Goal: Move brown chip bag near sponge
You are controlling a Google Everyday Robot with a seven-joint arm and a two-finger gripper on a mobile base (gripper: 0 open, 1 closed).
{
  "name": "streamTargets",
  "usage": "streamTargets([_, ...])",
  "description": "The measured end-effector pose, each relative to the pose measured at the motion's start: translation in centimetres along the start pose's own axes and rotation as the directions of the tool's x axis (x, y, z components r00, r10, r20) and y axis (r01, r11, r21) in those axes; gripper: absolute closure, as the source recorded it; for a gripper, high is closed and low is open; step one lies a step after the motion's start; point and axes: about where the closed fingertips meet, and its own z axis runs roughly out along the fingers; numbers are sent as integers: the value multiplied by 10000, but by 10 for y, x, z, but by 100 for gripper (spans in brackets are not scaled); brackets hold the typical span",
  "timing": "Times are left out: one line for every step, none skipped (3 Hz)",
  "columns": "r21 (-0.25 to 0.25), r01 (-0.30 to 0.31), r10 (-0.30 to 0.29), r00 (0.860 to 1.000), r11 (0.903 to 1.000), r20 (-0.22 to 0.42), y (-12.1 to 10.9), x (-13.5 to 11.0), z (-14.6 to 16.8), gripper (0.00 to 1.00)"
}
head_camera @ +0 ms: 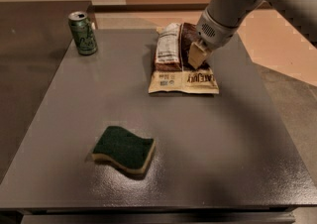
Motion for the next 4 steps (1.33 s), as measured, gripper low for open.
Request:
streamTargets([-401, 796, -784, 9964, 9960, 313, 19, 3, -19, 100])
streamTargets([-1203, 2107, -2059, 9772, 9701, 507, 40, 10, -32, 100])
streamTargets([-2061, 3580, -3496, 9337, 9107, 772, 63, 24, -38, 100])
streamTargets([-2730, 4682, -4553, 8832, 8404, 1128, 88, 39, -41, 100])
